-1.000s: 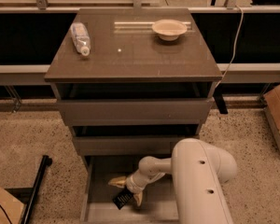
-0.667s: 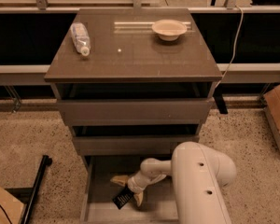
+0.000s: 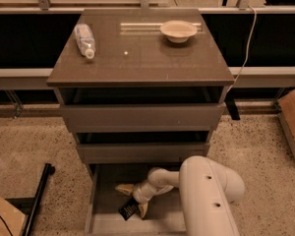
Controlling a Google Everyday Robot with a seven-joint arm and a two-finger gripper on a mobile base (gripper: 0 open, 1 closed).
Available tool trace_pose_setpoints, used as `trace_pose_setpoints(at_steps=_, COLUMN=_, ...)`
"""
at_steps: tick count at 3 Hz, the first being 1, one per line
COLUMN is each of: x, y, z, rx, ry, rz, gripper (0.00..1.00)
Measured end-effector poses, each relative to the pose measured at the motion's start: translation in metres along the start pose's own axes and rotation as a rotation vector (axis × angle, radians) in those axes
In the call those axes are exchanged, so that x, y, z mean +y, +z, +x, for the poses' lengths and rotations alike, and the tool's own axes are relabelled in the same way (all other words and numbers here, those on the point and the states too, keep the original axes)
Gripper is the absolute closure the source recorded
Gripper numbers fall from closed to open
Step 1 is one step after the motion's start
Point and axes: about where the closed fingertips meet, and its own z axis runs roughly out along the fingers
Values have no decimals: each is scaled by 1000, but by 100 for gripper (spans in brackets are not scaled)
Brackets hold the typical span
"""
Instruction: Pick rxbar chocolate from bottom drawer and place on counter
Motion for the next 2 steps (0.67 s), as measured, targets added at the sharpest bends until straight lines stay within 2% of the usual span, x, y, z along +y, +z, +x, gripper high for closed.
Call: trace_pose_setpoints(at_steps=2, x=21, y=18, z=15, rx=71, ry=-42, rz=-20, gripper=0)
